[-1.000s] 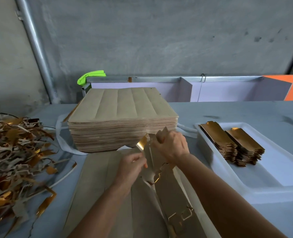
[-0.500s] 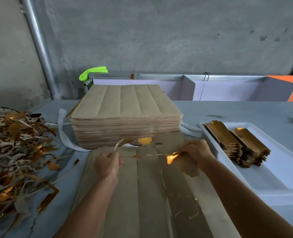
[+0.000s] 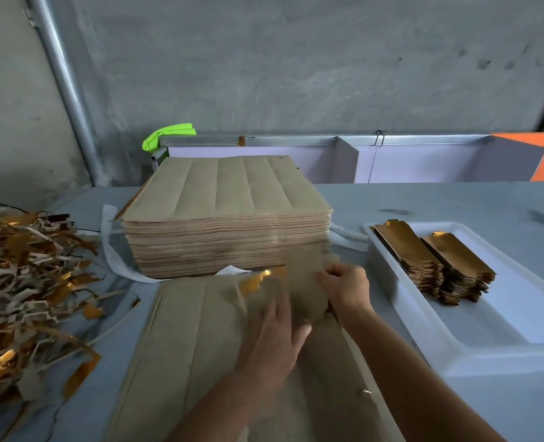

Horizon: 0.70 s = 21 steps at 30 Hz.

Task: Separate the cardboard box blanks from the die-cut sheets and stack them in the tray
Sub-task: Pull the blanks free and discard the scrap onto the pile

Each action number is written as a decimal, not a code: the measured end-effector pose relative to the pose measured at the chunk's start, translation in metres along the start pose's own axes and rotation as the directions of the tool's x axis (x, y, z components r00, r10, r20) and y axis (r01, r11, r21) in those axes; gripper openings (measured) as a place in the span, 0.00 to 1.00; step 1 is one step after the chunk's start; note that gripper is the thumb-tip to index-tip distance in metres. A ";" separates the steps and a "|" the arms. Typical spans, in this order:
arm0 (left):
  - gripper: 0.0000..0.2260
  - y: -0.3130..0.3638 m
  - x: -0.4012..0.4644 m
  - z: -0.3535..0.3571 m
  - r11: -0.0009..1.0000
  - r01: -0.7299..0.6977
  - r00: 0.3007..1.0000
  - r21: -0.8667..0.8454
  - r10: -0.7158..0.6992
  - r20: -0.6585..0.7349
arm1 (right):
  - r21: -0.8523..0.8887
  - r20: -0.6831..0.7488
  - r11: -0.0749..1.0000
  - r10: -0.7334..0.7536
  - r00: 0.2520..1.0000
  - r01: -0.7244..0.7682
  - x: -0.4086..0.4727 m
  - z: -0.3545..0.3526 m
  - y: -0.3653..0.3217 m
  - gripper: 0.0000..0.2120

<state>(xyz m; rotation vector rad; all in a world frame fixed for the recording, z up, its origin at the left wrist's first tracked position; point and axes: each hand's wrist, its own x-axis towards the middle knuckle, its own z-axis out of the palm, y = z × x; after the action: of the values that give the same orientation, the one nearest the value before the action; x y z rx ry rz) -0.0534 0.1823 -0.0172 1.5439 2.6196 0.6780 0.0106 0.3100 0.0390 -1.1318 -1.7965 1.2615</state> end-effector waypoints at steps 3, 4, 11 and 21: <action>0.21 -0.007 -0.016 0.020 0.978 -0.057 0.998 0.198 0.057 0.008 | 0.049 -0.090 0.998 0.037 0.995 -0.032 0.000 -0.005 0.007 0.09; 0.19 -0.007 -0.019 0.020 0.976 -0.064 0.998 0.206 0.064 0.007 | 0.073 -0.127 0.997 0.045 0.991 -0.036 0.000 -0.007 0.008 0.09; 0.10 -0.002 -0.024 0.009 0.983 -0.133 0.984 0.124 0.146 -0.099 | 0.319 -0.281 0.948 0.097 0.955 -0.003 0.003 -0.031 -0.001 0.11; 0.14 -0.005 -0.023 0.008 0.997 -0.035 0.984 0.064 0.046 -0.171 | 0.221 -0.311 0.957 -0.113 0.944 0.187 -0.008 -0.074 -0.006 0.11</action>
<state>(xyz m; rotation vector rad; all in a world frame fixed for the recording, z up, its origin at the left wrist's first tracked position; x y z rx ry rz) -0.0443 0.1637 -0.0305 1.6285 2.7631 0.7759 0.0762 0.3299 0.0681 -0.9638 -1.4296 1.1225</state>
